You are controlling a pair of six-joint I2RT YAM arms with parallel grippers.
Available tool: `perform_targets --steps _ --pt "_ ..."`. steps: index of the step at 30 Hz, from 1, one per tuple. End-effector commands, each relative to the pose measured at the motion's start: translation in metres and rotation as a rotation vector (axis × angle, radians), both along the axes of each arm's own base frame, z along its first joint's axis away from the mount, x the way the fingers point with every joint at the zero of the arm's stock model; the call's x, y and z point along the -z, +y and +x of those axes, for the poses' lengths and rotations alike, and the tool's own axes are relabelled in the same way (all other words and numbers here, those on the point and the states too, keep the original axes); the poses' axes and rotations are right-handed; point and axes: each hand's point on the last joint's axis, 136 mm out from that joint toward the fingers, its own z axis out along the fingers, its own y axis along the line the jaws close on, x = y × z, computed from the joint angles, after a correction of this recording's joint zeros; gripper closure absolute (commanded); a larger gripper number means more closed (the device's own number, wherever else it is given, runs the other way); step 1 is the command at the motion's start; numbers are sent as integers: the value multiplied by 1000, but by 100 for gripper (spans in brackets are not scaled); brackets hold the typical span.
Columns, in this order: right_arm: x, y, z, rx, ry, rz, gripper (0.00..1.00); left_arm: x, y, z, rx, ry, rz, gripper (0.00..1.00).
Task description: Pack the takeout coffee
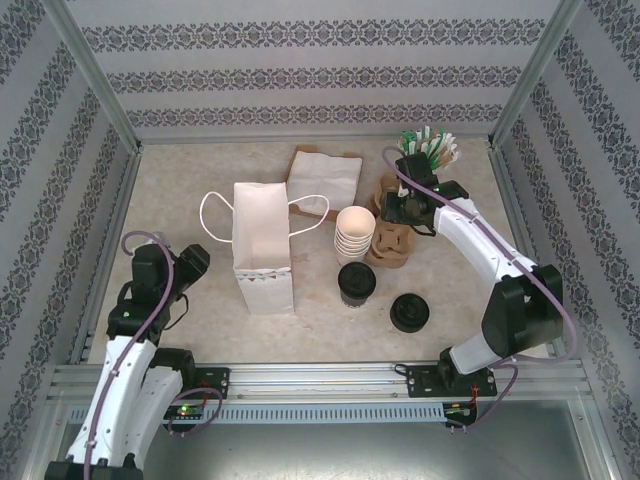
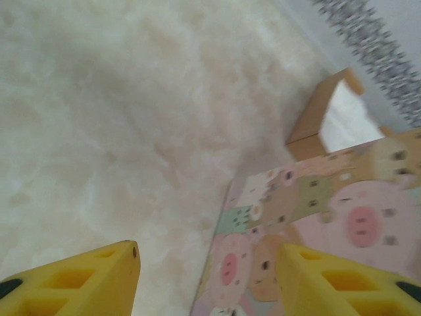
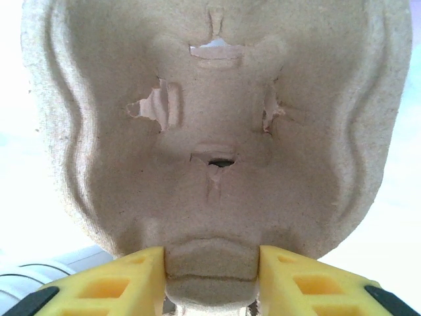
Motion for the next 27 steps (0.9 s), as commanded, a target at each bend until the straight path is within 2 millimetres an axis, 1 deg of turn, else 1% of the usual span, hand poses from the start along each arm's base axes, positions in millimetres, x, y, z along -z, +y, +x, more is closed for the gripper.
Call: perform_targets --steps 1,7,14,17,22,27 --pt "9 -4 -8 23 43 -16 59 3 -6 8 -2 -21 -54 43" --pt "31 -2 -16 15 114 -39 58 15 -9 9 9 -4 -62 43" --pt "47 3 -11 5 162 -80 57 23 -11 9 16 6 -72 43" --pt "52 4 -9 3 178 -95 56 23 -11 8 19 7 -71 44" --pt "53 6 -5 0 177 -94 52 24 -11 8 17 7 -68 43" --pt "58 5 -6 -2 184 -103 51 27 -11 8 16 11 -70 43"
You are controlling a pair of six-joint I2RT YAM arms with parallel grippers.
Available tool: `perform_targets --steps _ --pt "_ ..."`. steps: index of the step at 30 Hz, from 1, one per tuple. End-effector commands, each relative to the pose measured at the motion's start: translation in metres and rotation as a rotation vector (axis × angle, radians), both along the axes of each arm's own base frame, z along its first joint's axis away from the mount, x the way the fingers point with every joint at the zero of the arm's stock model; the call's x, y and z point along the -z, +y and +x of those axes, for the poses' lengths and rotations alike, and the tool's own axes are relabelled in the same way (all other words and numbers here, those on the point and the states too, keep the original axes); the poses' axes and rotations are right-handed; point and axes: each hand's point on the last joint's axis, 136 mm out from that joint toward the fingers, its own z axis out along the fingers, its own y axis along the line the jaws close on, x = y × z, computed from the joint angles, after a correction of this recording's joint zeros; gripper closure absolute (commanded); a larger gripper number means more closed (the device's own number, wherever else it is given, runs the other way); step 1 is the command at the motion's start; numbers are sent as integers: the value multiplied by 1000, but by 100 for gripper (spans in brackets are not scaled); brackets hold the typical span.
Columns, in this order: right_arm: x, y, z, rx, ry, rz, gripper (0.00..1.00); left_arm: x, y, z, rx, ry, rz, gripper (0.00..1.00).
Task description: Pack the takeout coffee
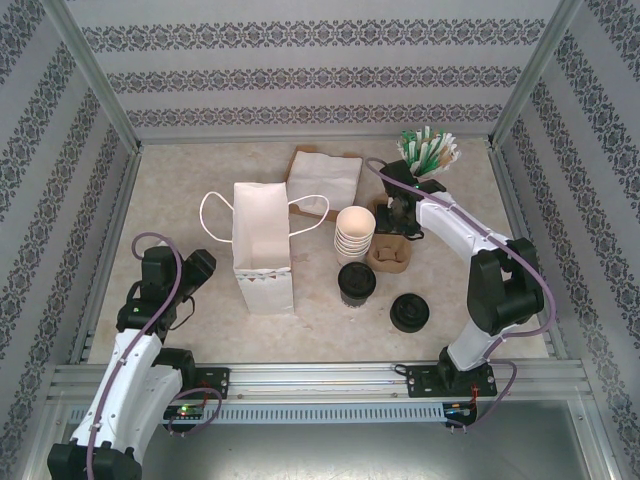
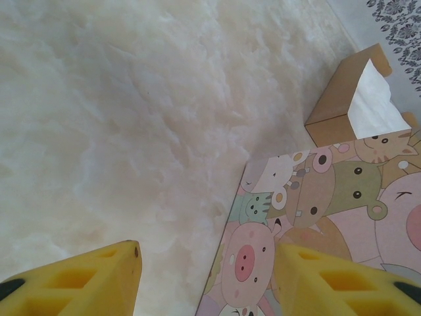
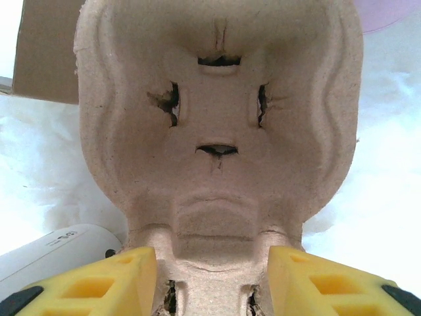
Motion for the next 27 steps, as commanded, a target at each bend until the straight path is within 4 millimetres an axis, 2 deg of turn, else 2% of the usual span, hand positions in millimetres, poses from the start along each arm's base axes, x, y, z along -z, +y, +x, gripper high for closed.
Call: perform_targets --steps 1,13,27 --pt "3 -1 1 8 5 -22 51 0 -4 3 6 -19 -17 43" --pt "20 2 2 6 40 -8 53 5 -8 5 24 -4 -37 43" --pt "-3 -1 0 5 -8 -9 64 24 -19 6 54 37 -97 47"
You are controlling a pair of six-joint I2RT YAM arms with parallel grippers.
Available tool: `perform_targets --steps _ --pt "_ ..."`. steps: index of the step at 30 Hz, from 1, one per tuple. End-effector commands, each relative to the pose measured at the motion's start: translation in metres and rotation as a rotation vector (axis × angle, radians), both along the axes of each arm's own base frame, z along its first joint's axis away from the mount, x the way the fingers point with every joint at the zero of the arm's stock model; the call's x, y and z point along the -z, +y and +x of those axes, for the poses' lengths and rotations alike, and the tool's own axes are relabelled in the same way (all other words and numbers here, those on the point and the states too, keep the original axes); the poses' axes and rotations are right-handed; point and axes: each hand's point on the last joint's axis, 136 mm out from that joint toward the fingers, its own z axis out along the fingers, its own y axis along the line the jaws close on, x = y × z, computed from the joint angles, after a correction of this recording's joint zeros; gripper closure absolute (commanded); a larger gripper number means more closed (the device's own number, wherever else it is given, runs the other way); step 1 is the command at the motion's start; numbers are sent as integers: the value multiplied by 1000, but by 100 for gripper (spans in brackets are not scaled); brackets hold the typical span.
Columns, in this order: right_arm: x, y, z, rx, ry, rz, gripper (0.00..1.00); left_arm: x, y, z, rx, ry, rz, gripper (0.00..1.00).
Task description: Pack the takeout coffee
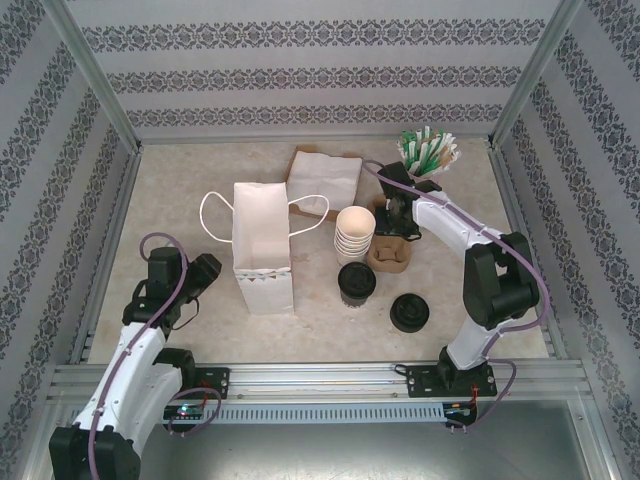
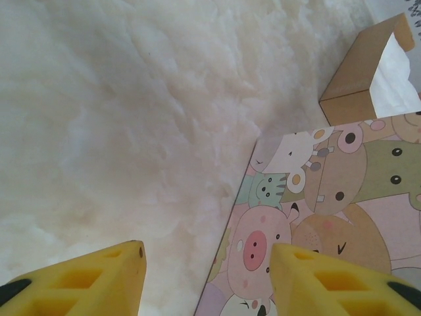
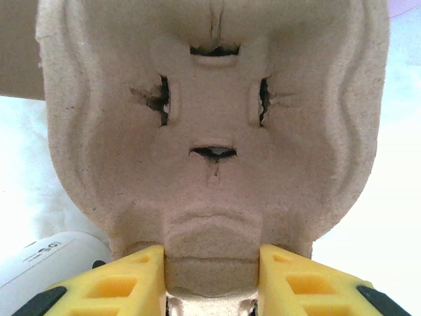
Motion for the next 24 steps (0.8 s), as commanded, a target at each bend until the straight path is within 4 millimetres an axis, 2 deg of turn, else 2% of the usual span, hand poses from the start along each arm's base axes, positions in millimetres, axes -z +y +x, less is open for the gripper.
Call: perform_targets --steps 1,11,18,24 --pt "-20 -1 -1 4 -42 6 64 1 -8 4 20 -19 -36 47" --pt "-49 -2 -7 6 -100 36 64 26 -21 3 48 25 -100 52" --pt "-68 -6 -12 10 -136 39 64 45 -41 1 120 87 -106 52" --pt "-79 -11 -17 10 -149 27 64 53 -58 -2 170 103 -110 52"
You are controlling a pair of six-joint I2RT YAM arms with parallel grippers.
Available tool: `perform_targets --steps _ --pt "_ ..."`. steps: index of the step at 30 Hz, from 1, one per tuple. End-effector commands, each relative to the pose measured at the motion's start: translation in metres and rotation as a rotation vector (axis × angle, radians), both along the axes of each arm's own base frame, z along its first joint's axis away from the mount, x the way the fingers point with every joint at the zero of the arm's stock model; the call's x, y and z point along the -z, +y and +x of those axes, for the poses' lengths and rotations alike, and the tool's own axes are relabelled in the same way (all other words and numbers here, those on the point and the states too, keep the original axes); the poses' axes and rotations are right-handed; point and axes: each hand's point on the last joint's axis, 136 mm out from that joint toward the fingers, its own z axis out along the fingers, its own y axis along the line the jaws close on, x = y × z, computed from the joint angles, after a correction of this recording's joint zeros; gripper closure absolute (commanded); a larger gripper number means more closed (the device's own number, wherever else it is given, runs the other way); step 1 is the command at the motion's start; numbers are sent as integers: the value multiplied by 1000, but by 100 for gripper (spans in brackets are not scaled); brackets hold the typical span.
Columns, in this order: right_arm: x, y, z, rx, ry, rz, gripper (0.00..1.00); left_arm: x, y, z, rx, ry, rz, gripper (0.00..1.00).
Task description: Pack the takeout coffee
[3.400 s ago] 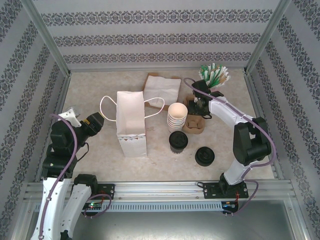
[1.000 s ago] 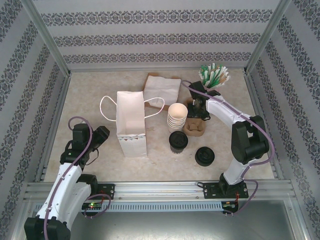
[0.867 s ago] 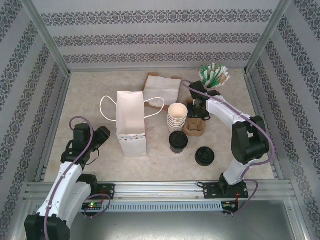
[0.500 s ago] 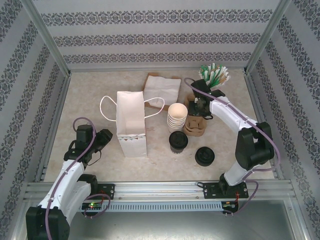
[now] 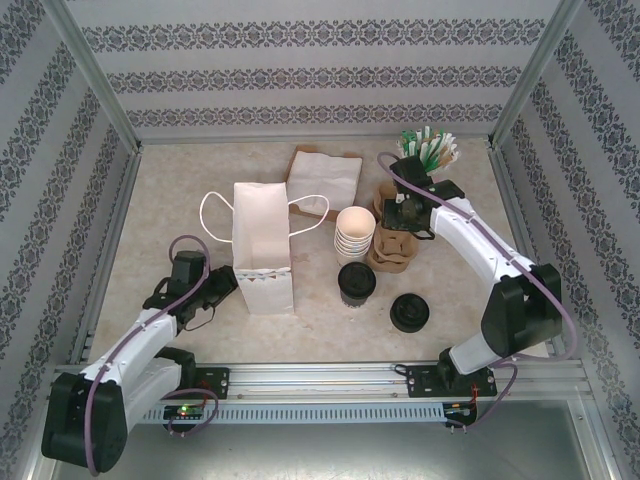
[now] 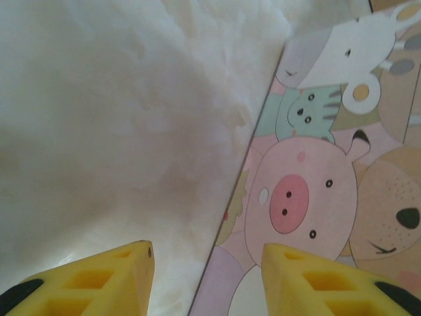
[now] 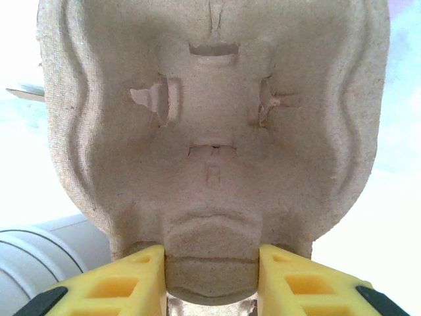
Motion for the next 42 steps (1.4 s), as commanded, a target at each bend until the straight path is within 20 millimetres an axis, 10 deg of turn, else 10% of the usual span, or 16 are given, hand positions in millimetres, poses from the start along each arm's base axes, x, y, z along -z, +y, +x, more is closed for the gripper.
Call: perform_targets --steps 1,30,42 --pt "-16 -7 -4 13 -24 -17 64 -2 -10 4 17 -35 -17 52" --pt "-84 -24 -42 -11 -151 -14 64 -6 -89 11 145 -86 -119 52" --pt "-150 -13 -51 -67 -286 -21 64 -24 -64 9 133 -145 27 52"
